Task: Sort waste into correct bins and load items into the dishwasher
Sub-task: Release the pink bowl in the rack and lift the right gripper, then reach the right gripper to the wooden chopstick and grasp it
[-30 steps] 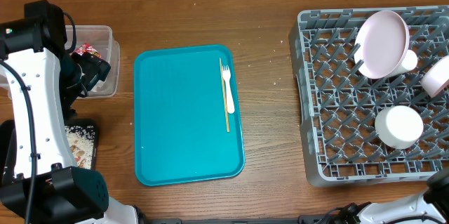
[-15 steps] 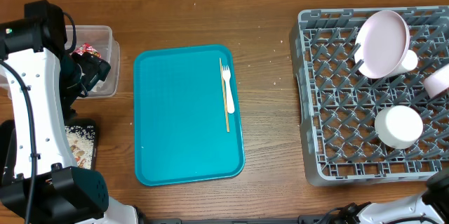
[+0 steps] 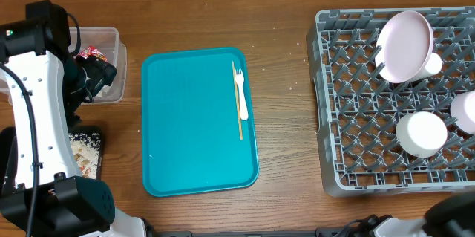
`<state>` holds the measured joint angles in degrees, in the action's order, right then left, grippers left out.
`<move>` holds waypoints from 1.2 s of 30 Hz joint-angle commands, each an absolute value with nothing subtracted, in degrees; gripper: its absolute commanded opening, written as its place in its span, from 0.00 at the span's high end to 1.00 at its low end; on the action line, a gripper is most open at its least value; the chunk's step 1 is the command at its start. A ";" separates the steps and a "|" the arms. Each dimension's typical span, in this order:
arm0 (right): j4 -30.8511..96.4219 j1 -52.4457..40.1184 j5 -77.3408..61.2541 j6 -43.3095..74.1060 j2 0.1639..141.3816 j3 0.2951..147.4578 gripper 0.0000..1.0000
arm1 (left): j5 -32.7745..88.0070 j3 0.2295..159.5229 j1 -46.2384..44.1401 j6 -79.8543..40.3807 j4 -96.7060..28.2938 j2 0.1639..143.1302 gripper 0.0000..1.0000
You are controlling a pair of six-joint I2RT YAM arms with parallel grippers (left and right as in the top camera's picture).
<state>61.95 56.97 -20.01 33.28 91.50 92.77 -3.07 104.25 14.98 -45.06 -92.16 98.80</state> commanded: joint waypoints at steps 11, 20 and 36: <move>54.89 13.56 -34.28 21.91 74.22 96.38 0.21 | -3.57 104.25 14.55 -45.23 -92.27 99.11 0.00; 54.85 -24.69 -8.73 21.45 93.08 96.33 0.20 | -3.57 104.25 14.55 -45.23 -92.27 99.09 0.00; 43.11 -39.64 2.61 27.68 122.50 96.01 0.23 | -3.57 104.25 14.55 -45.23 -92.27 99.11 0.00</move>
<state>44.25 -39.79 0.51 26.85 121.12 95.57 -3.09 104.25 14.98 -45.06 -92.14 98.80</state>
